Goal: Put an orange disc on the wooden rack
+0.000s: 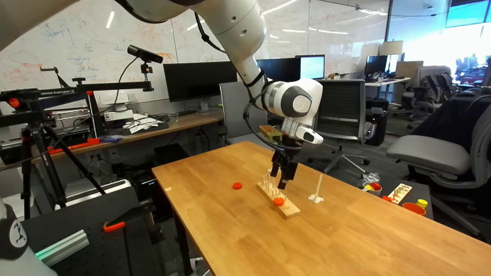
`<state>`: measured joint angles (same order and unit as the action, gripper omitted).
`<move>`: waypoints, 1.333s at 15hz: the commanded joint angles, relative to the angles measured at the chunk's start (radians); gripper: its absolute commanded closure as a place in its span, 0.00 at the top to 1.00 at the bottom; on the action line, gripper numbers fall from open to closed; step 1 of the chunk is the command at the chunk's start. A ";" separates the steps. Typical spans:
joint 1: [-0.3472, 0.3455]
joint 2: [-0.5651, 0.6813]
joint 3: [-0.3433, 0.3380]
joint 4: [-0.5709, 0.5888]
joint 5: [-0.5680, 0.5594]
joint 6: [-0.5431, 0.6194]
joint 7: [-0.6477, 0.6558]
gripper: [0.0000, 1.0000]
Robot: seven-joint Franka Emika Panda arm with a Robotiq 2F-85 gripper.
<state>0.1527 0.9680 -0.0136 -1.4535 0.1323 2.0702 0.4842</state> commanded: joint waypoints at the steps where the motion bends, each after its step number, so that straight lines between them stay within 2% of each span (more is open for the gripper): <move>1: -0.007 -0.048 0.015 0.063 0.008 -0.166 -0.028 1.00; 3: 0.007 -0.067 0.003 0.096 -0.011 -0.215 -0.016 1.00; 9: 0.044 -0.083 -0.030 0.204 -0.090 -0.197 0.018 1.00; 16: 0.056 -0.086 -0.023 0.310 -0.117 -0.237 0.013 1.00; 19: 0.046 -0.082 -0.001 0.357 -0.091 -0.334 -0.004 1.00; 20: 0.030 -0.072 0.018 0.389 -0.065 -0.422 -0.018 1.00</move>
<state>0.2001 0.8824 -0.0225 -1.1495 0.0299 1.8138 0.4864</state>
